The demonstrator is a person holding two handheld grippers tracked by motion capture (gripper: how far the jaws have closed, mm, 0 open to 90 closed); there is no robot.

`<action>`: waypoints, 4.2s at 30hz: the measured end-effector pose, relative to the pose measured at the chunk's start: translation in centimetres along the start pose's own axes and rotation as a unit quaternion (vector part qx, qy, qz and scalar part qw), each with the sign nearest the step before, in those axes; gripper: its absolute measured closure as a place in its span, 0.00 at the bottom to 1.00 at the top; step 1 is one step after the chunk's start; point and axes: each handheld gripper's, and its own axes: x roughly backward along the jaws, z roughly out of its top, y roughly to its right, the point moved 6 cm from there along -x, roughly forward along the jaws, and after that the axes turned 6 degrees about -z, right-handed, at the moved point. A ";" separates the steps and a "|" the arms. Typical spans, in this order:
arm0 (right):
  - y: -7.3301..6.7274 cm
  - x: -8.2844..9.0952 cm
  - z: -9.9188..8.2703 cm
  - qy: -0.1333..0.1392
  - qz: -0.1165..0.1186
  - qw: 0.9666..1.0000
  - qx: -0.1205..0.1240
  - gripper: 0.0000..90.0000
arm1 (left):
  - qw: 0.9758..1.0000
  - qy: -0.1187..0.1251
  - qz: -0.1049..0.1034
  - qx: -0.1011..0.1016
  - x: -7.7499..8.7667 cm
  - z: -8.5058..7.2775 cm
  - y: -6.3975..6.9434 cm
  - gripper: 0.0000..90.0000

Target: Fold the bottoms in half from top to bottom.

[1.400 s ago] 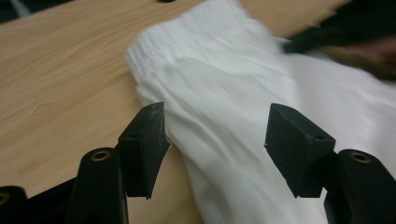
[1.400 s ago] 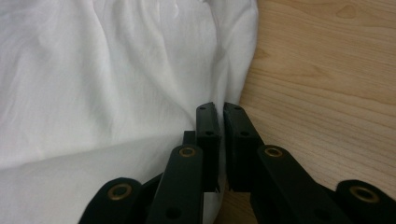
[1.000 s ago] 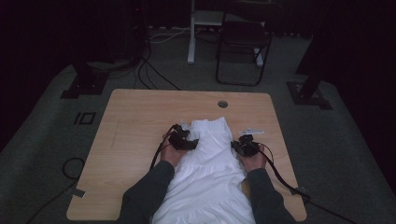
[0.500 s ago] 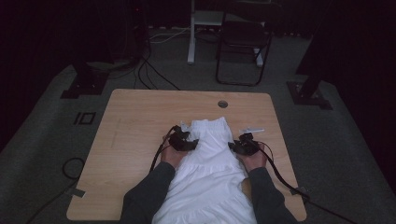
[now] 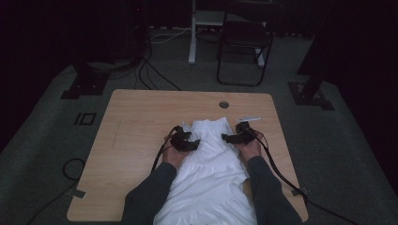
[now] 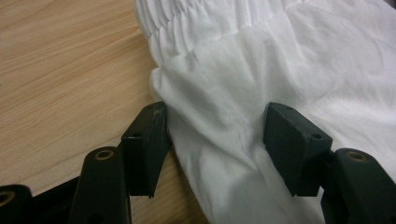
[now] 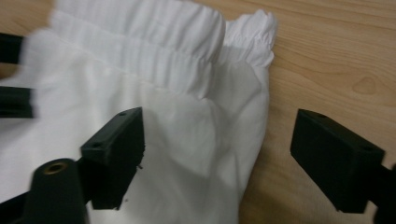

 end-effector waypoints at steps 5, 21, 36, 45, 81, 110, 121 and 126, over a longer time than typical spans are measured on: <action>0.0 -1.9 0.1 -0.011 -0.008 1.000 0.006 0.13 | 1.000 0.004 -0.001 0.000 -0.1 0.0 0.0 0.45; -0.9 -2.6 -0.3 -0.010 -0.015 0.998 0.057 0.12 | 1.000 0.019 -0.015 0.017 -0.4 0.4 -0.2 0.55; -1.0 -2.2 0.2 -0.013 -0.024 0.999 0.042 0.75 | 1.000 0.020 -0.018 0.014 -0.7 0.7 -0.2 0.64; -1.1 -2.2 0.1 -0.012 -0.006 1.000 0.007 0.92 | 1.000 0.016 0.008 0.016 -1.0 0.9 0.1 0.51; -2.1 7.8 14.6 0.124 -0.001 0.991 0.050 0.92 | 0.991 0.132 -0.033 -0.008 10.4 13.6 -3.8 0.96; -10.6 13.4 -4.3 0.047 0.115 0.990 0.073 0.91 | 0.990 0.050 -0.122 -0.055 16.8 -4.1 6.1 0.95; -13.2 9.5 -11.7 -0.044 0.090 0.990 0.101 0.89 | 0.992 -0.059 -0.109 -0.037 12.6 -11.3 6.5 0.94; -12.7 8.1 -11.1 -0.046 0.087 0.991 0.094 0.89 | 0.992 -0.066 -0.100 -0.036 12.0 -10.5 6.0 0.95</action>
